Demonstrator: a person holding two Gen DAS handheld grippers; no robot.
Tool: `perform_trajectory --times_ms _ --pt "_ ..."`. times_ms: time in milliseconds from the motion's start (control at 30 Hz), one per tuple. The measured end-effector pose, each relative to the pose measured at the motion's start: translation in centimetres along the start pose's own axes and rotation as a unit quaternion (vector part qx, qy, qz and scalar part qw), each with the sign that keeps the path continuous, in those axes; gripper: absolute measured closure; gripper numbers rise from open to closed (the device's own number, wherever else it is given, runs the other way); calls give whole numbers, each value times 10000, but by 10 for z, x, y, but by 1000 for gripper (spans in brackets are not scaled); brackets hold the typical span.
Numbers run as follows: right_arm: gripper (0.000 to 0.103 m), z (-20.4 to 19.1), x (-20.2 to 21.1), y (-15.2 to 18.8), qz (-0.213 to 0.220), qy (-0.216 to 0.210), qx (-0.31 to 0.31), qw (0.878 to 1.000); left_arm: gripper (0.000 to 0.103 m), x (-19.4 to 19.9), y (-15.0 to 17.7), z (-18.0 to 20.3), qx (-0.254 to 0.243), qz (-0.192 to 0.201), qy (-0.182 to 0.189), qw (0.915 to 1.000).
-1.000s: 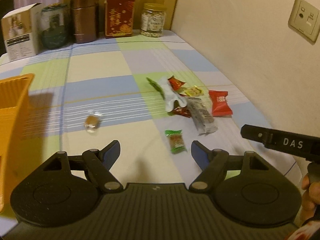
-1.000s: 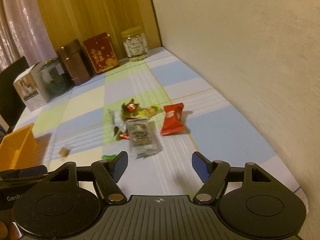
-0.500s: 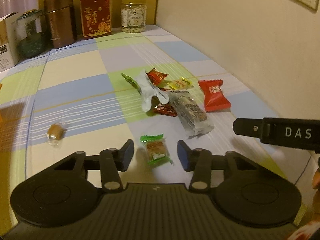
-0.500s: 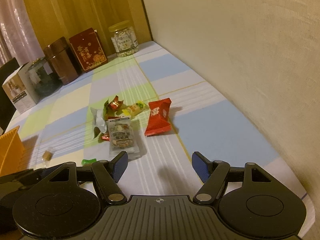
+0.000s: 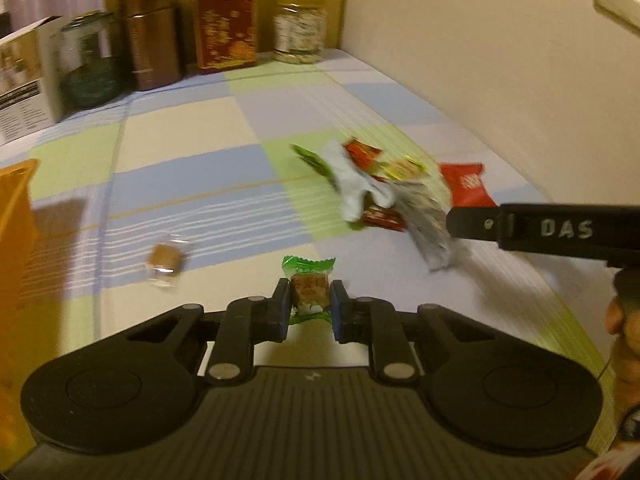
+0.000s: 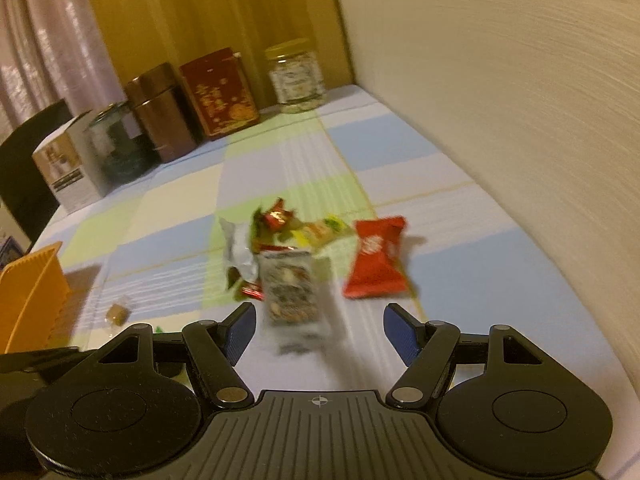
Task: Organize snacks
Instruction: 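Grasp the green-wrapped packet with the left tool while the right tool grasps the clear nut packet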
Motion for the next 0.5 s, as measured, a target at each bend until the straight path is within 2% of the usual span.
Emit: perform_trajectory --times_ms 67,200,333,400,500 --pt "32 -6 -12 -1 -63 -81 108 9999 85 6 -3 -9 110 28 -52 9999" --pt "45 -12 -34 -2 -218 -145 237 9994 85 15 -5 -22 230 73 -95 9997" --pt "52 -17 -51 -1 -406 -105 400 9983 85 20 -5 -27 306 84 -86 9995" --pt "61 -17 -55 1 -465 -28 458 9979 85 21 -5 -28 333 83 -77 9994" --pt "64 -15 -51 1 -446 78 438 9980 85 24 -4 -28 319 69 -68 9994"
Point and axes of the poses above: each gripper's, at about its wrist camera, not at the fingertips, and x roughly against the way its jaws point, z to its right, y to its underside, the point moved 3 cm from there along -x, roughly the way its jaws point, and after that the axes turned 8 degrees about z, right-handed, at the moved point
